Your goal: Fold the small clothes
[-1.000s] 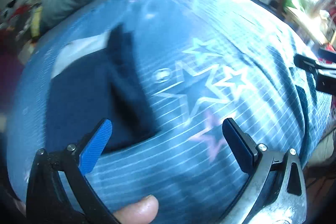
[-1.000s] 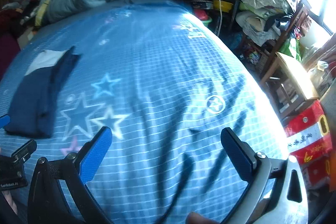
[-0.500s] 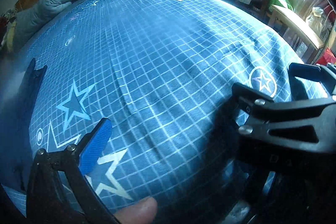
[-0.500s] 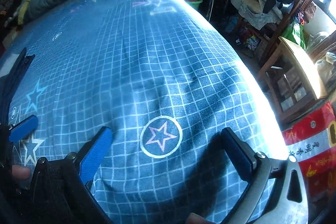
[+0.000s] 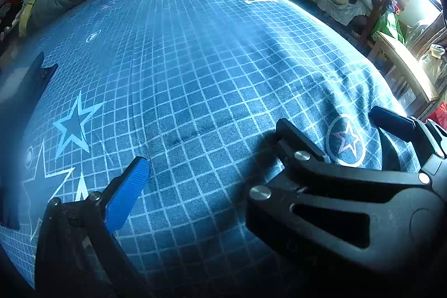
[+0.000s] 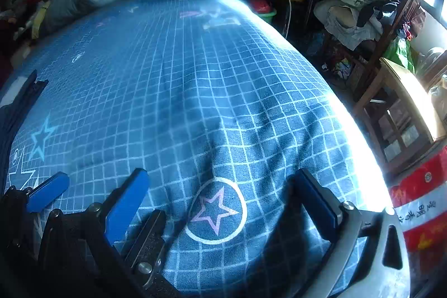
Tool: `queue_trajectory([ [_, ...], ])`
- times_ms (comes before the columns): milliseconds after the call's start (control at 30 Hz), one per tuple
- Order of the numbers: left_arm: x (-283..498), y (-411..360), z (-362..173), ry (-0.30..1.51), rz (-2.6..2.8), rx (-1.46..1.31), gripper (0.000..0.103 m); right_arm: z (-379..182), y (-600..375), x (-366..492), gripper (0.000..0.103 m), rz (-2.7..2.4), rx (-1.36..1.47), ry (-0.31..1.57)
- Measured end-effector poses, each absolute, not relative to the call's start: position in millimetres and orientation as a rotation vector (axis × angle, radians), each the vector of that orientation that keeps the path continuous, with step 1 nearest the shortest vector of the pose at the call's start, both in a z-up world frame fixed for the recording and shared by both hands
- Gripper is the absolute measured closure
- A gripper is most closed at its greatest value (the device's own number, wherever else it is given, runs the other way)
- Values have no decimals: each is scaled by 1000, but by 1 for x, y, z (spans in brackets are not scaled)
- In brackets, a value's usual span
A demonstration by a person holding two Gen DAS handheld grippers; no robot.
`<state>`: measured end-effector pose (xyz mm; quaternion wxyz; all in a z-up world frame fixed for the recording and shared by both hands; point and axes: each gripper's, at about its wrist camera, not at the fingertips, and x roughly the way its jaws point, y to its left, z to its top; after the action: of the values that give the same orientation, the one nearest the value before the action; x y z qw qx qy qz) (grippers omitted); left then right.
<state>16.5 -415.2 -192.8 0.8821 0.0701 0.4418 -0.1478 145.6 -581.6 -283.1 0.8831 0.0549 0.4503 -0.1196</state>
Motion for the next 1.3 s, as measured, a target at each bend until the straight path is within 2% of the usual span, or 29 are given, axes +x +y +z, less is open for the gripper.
queue_trajectory([
  [133,56,-431,-190,934,-304,148,0,-285,-582,144,0,-248,110,941],
  [1300,54,-426,-194,929,-318,152,0,-284,-582,144,0,-246,110,940],
])
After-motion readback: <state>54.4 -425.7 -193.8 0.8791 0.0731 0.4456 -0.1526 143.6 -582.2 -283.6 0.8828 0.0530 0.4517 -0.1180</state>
